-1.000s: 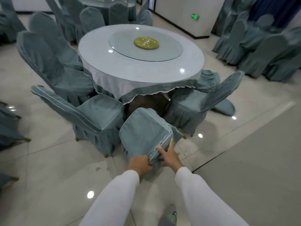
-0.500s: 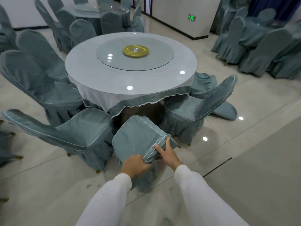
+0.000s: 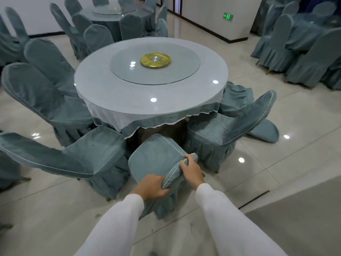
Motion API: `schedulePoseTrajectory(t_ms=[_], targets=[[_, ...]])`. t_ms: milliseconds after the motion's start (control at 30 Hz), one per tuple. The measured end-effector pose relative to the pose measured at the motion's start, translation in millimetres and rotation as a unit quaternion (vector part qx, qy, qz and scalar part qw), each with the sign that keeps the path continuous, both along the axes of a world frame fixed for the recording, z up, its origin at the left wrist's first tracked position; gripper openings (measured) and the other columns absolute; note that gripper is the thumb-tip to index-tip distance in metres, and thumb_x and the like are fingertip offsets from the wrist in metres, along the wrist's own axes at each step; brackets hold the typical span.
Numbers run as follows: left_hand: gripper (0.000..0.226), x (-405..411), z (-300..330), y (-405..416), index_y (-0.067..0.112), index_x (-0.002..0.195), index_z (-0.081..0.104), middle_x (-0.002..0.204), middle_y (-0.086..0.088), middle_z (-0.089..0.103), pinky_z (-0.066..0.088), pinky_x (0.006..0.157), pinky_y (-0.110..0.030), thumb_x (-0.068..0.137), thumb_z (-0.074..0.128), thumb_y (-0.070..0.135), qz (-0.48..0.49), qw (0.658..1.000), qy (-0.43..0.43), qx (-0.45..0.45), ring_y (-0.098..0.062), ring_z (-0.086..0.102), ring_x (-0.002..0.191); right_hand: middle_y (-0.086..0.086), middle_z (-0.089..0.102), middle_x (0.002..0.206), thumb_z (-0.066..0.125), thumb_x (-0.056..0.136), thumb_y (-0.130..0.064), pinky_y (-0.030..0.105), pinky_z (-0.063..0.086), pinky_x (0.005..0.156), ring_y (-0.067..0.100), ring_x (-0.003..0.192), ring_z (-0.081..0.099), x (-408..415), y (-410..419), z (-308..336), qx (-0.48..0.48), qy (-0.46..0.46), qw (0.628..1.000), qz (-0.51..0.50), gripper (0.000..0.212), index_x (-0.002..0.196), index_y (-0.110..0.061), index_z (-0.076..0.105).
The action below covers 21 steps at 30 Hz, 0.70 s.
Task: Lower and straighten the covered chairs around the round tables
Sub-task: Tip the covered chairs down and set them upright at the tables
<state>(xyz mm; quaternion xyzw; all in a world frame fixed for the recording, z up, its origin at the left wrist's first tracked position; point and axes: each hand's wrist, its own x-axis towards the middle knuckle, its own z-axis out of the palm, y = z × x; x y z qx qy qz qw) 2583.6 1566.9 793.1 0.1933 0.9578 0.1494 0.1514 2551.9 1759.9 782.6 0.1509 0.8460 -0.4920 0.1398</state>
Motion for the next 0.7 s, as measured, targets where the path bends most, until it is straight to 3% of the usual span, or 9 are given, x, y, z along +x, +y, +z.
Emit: schedulePoseTrajectory(t_ms=[100, 233, 367, 567, 633, 700], targets=[[0.063, -34, 1, 21, 0.013, 0.081, 0.060, 0.087, -0.016, 0.071, 0.035, 0.063, -0.033, 0.071, 0.032, 0.068, -0.013, 1.000, -0.008, -0.005, -0.039, 0.064, 0.081, 0.009, 0.066, 0.110, 0.051, 0.100, -0.035, 0.036, 0.048, 0.086, 0.027, 0.097, 0.060, -26, 15, 4, 0.024, 0.000, 0.999, -0.022, 0.014, 0.109, -0.026, 0.057], [0.044, -87, -8, 40, 0.018, 0.075, 0.052, 0.077, -0.010, 0.068, 0.033, 0.059, -0.031, 0.086, 0.048, 0.061, -0.023, 1.000, 0.011, 0.014, -0.035, 0.062, 0.072, 0.010, 0.064, 0.102, 0.056, 0.097, -0.033, 0.033, 0.045, 0.082, 0.029, 0.091, 0.056, -72, 36, 4, 0.043, -0.003, 0.997, -0.062, 0.013, 0.100, -0.022, 0.062], [0.040, -134, -18, 52, 0.021, 0.083, 0.060, 0.085, -0.007, 0.072, 0.037, 0.061, -0.033, 0.085, 0.052, 0.060, -0.029, 0.999, 0.027, 0.017, -0.034, 0.065, 0.077, 0.008, 0.067, 0.100, 0.054, 0.093, -0.034, 0.046, 0.056, 0.090, 0.032, 0.095, 0.064, -107, 52, -16, 0.065, -0.017, 0.994, -0.085, 0.011, 0.093, -0.026, 0.062], [0.040, -186, -34, 58, 0.026, 0.096, 0.067, 0.090, -0.001, 0.074, 0.039, 0.065, -0.028, 0.081, 0.054, 0.060, -0.052, 0.998, -0.011, 0.036, -0.026, 0.067, 0.080, 0.001, 0.069, 0.100, 0.051, 0.099, -0.031, 0.044, 0.058, 0.091, 0.022, 0.092, 0.068, -139, 67, -36, 0.028, -0.038, 0.995, -0.090, 0.014, 0.097, -0.028, 0.065], [0.045, -201, -34, 65, 0.026, 0.097, 0.069, 0.093, -0.001, 0.074, 0.044, 0.068, -0.030, 0.079, 0.055, 0.064, -0.043, 0.997, -0.063, 0.032, -0.027, 0.067, 0.084, 0.002, 0.068, 0.105, 0.050, 0.098, -0.031, 0.042, 0.058, 0.091, 0.022, 0.093, 0.068, -153, 75, -37, 0.016, -0.041, 0.995, -0.084, 0.014, 0.102, -0.030, 0.064], [0.065, -222, -32, 75, 0.022, 0.089, 0.068, 0.087, -0.001, 0.071, 0.048, 0.071, -0.034, 0.076, 0.050, 0.082, -0.038, 0.986, -0.160, 0.028, -0.022, 0.065, 0.076, 0.006, 0.067, 0.112, 0.053, 0.095, -0.032, 0.042, 0.061, 0.087, 0.024, 0.093, 0.070, -170, 88, -39, 0.000, -0.053, 0.996, -0.071, 0.019, 0.114, -0.031, 0.059]])
